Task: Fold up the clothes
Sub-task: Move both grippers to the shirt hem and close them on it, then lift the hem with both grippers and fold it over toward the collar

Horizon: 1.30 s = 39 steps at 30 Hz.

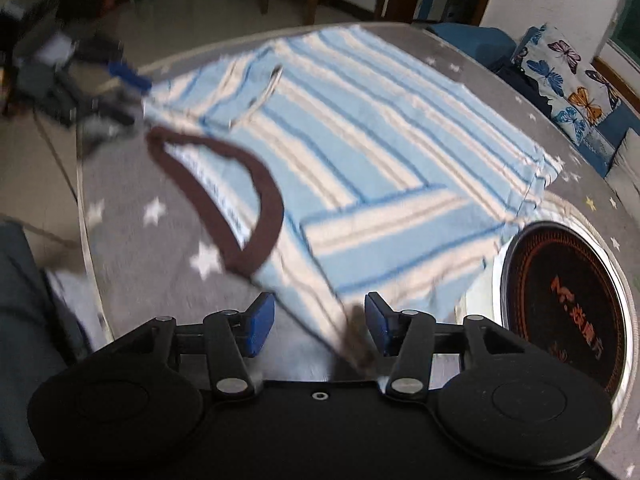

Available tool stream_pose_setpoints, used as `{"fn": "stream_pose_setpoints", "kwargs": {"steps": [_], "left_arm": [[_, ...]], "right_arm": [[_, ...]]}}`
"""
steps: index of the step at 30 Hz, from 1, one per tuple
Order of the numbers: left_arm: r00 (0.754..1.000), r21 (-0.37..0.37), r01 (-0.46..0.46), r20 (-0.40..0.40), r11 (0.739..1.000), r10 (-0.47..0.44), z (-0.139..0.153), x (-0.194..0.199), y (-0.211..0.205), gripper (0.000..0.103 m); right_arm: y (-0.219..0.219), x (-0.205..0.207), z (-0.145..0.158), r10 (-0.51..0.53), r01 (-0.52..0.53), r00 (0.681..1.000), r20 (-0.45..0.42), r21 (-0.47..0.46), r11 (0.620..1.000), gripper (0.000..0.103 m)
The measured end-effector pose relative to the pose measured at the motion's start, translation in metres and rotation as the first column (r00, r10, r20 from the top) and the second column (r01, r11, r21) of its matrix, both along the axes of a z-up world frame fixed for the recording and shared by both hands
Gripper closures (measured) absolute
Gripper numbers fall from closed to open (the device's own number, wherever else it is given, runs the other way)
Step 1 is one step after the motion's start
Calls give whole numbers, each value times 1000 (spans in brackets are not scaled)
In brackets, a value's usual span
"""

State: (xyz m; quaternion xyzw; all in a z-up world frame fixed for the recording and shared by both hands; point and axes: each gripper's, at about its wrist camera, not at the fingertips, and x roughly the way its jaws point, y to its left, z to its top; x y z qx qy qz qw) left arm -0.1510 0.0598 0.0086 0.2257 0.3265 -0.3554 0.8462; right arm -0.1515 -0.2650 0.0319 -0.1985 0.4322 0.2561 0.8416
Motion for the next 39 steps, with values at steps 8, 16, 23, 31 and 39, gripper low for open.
{"fn": "stream_pose_setpoints", "kwargs": {"steps": [8,16,23,31,39], "left_arm": [[995,77,91,41,993,-94,-10,9,-8,50],[986,42,169,-23,985,-168,-11,29,-7,64],[990,4,135,-46,991,-134,-10,29,-16,94],[993,-75,89,-75,993,-95,18,-5,1,96],[998,-218,-4,-58,976,-8,72,-57,27,96]], "right_arm": [[8,10,-11,36,-35,999,31,-12,999,61],[-1,18,-13,-8,7,999,36,21,1000,84],[-1,15,-10,-36,34,997,64,29,999,92],[-3,-11,15,-6,3,996,84,33,999,94],[1,-83,59,42,-48,992,119,44,998,94]]}}
